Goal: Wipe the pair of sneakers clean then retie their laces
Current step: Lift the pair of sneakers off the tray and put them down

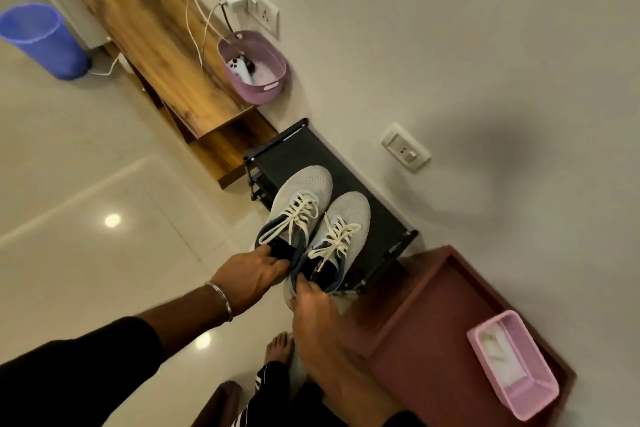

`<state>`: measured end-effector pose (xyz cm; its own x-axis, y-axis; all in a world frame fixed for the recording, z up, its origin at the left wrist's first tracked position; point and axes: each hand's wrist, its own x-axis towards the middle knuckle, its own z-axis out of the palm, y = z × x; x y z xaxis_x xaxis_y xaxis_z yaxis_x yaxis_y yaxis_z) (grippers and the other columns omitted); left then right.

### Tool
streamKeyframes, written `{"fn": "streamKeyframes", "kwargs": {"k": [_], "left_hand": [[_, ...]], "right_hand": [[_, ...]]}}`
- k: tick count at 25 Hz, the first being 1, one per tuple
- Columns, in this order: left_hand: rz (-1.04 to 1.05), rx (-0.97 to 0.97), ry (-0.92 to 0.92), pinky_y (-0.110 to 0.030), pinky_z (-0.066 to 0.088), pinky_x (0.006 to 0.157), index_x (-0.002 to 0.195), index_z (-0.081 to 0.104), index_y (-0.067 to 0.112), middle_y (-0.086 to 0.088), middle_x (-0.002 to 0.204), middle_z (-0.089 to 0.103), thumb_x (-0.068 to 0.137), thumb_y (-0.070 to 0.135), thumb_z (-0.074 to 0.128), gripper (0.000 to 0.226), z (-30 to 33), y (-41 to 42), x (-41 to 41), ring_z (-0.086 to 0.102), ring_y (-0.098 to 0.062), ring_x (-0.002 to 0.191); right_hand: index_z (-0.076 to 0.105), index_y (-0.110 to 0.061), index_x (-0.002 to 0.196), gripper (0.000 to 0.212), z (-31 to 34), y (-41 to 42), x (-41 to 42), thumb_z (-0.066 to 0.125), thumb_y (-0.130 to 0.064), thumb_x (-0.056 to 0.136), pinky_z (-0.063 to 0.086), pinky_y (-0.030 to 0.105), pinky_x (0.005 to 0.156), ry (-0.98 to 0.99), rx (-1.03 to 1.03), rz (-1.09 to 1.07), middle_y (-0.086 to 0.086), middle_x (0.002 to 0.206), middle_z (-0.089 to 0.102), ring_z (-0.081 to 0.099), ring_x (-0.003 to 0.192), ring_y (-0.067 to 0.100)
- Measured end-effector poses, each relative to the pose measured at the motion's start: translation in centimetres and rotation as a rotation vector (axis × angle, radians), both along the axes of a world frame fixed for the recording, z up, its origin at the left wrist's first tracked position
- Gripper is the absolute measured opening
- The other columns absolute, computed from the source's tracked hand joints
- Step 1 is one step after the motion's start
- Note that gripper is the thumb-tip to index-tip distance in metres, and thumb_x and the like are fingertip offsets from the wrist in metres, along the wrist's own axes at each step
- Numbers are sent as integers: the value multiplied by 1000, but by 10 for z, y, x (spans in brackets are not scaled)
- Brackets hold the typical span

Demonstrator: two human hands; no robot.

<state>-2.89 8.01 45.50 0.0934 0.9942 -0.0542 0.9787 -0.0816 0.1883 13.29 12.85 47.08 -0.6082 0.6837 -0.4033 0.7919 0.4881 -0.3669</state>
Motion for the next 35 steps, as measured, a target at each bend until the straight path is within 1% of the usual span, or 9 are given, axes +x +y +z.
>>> {"fn": "streamKeyframes", "kwargs": {"k": [5,6,9,10,13,17,24,31,35], "left_hand": [[64,-10,-52,-25,38,40,98,67,19,0,76,68,79,14,54,24,-99,-14,-51,62,-22,72],[66,-5,-58,-25,38,40,98,68,19,-1,77,69,78,13,54,24,-115,-17,-58,63,-23,72],[64,-8,-41,-25,39,37,98,70,17,2,76,71,69,8,73,31,-159,-31,-76,64,-23,73],[56,-11,-41,-25,40,36,98,70,17,3,76,71,66,7,75,34,-175,-36,-82,64,-23,74],[27,-44,-59,-26,39,37,102,63,22,8,81,70,70,8,66,35,-221,-55,-100,61,-21,80],[37,-118,-71,-28,46,42,107,60,27,13,91,70,77,9,68,36,-265,-64,-123,60,-19,92],[75,-120,-159,-25,41,55,115,64,26,6,100,71,84,11,65,34,-314,-24,-133,56,-20,111],[77,-113,-198,-31,52,62,116,65,22,3,107,71,90,12,60,29,-346,15,-120,52,-24,118],[79,-113,-209,-35,55,68,120,63,23,3,112,70,91,11,57,32,-357,46,-110,48,-24,122]], "right_hand": [[40,-15,146,52,-90,-5,-49,48,-3,96,50,31,88,-36,-39,75,8,129,60,62,111,26],[40,-14,146,52,-105,-5,-56,47,-2,96,50,32,88,-32,-57,87,9,129,60,62,111,27],[39,-11,145,53,-150,-15,-73,50,-1,95,51,34,89,-43,-105,154,13,129,60,63,111,29],[38,-11,146,54,-164,-18,-78,51,-2,94,51,34,90,-51,-111,177,13,130,59,63,112,29],[34,-8,146,56,-207,-32,-89,55,-3,94,53,32,89,-43,-106,247,14,130,60,64,110,27],[30,-4,148,57,-244,-41,-105,53,-3,95,52,33,90,-64,-150,286,17,131,58,63,112,29],[41,-2,140,49,-300,-23,-120,56,-1,93,55,32,85,-92,-96,219,17,121,65,67,105,28],[45,-4,134,43,-335,7,-112,57,-6,93,55,29,81,-113,-21,172,14,116,67,69,101,24],[46,-6,132,40,-349,32,-104,57,-7,94,55,30,79,-115,2,123,13,113,68,69,98,24]]}}
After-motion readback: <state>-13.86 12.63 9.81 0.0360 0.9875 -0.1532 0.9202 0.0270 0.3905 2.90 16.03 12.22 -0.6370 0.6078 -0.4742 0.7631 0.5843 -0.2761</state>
